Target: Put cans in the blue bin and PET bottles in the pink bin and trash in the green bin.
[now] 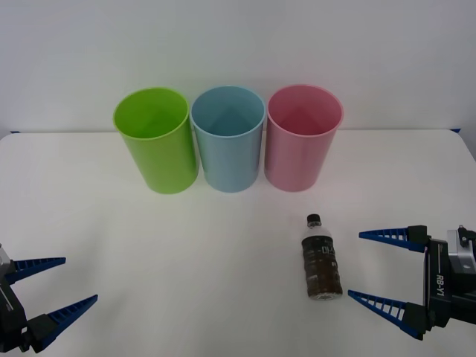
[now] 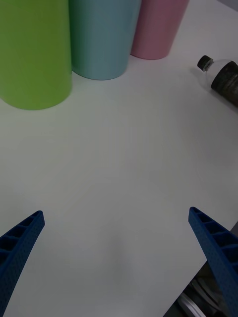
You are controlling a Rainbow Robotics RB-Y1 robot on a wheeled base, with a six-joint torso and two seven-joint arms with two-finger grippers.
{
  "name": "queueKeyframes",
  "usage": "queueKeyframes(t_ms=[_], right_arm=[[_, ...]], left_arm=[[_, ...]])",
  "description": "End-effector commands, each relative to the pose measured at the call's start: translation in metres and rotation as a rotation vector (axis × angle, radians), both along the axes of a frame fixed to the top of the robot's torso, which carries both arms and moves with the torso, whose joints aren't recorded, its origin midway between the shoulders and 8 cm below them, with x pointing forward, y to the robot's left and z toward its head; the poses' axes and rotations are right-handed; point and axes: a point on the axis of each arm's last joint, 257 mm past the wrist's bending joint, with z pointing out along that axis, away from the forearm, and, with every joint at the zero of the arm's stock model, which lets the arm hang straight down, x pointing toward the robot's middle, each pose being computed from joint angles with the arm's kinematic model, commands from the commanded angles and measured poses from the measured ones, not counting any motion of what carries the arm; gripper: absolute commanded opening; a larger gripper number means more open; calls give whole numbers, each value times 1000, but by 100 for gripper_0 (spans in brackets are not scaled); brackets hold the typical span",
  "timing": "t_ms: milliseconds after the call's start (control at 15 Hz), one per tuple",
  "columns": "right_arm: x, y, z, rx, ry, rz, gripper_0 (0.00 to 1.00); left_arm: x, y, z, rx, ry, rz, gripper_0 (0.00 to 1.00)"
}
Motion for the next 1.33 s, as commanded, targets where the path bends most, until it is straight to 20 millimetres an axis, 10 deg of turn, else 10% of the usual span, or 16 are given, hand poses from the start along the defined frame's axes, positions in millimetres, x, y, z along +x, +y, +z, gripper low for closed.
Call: queueKeyframes(t_ms=[67,1333], right_arm=[[0,0,0,0,0,0,100],[0,0,0,0,0,0,100]], left_arm=[[0,0,0,0,0,0,100],[0,0,0,0,0,0,100]])
